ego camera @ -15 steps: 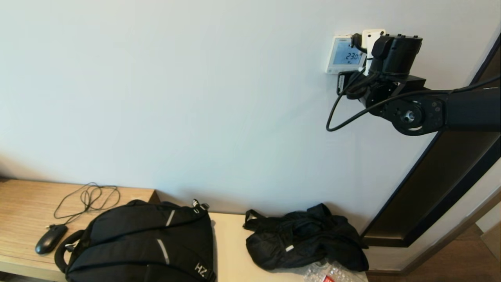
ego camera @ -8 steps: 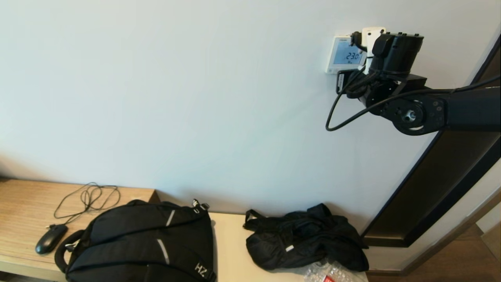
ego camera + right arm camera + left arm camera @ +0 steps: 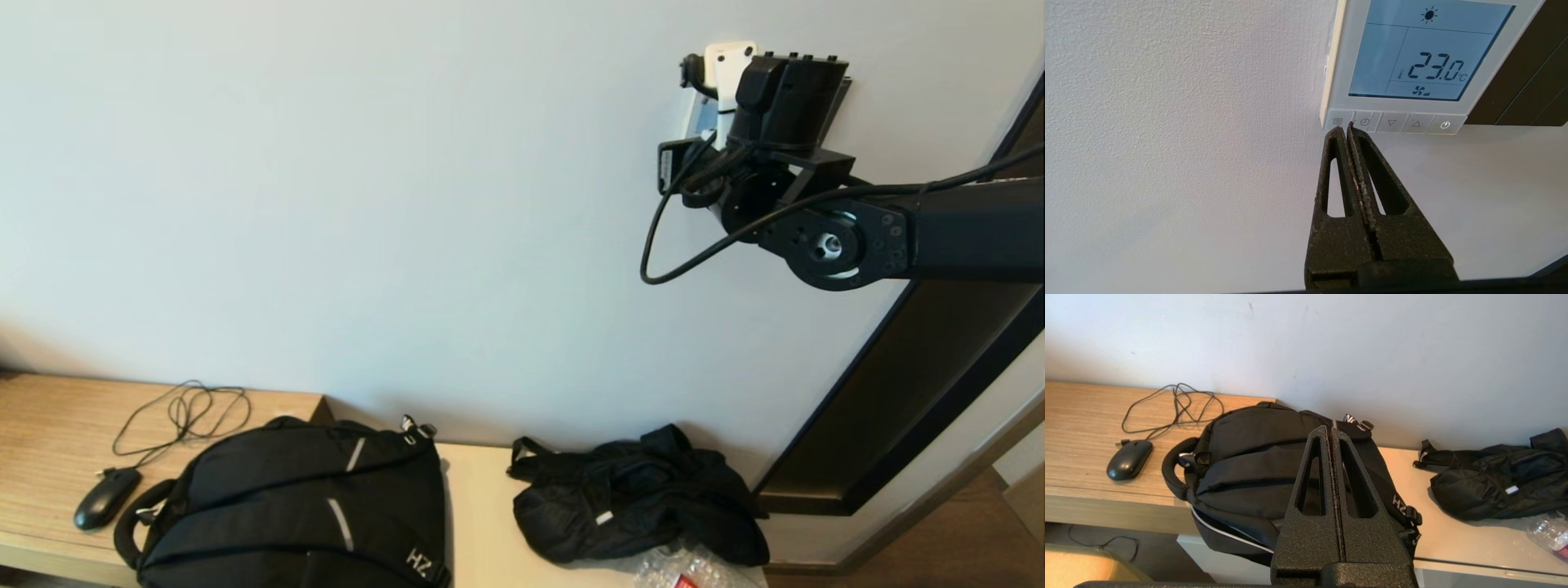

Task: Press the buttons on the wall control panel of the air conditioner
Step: Press the temperature increase button

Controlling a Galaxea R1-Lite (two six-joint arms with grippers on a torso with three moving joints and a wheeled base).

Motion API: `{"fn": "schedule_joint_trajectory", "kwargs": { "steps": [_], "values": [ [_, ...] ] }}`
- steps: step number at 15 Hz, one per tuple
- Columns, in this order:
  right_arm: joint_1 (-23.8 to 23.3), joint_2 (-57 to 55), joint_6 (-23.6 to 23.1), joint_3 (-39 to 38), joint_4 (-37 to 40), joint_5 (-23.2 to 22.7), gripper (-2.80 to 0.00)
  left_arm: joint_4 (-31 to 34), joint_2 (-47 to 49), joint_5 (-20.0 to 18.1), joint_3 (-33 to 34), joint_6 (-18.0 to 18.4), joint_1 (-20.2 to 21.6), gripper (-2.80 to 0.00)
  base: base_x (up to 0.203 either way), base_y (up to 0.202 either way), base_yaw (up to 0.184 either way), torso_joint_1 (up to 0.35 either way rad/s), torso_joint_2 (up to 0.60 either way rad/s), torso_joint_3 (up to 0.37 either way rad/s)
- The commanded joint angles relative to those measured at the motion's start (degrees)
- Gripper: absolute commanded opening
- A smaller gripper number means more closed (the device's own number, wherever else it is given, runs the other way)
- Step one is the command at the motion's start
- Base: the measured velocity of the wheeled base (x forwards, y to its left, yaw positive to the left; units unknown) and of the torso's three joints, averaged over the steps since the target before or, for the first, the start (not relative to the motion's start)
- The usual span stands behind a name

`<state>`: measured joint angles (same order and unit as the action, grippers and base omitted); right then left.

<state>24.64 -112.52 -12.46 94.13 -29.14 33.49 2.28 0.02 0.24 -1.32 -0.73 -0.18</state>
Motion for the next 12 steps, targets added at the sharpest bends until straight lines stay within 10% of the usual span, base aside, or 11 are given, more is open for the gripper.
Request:
{"fn": "schedule_joint_trajectory", "kwargs": {
  "steps": [1, 12],
  "values": [
    [-0.2, -1.93, -0.19, 1.87, -0.11, 0.33, -2.8, 0.01, -0.02, 0.02, 0.0, -0.06, 0.01, -2.8, 0.0, 0.0, 0.0, 0.0, 0.0, 0.0],
    [-0.85, -4.11, -0.62, 4.31, 0.13, 0.31, -2.8, 0.01, -0.02, 0.02, 0.0, 0.01, 0.01, -2.8, 0.0, 0.0, 0.0, 0.0, 0.0, 0.0]
  ]
}}
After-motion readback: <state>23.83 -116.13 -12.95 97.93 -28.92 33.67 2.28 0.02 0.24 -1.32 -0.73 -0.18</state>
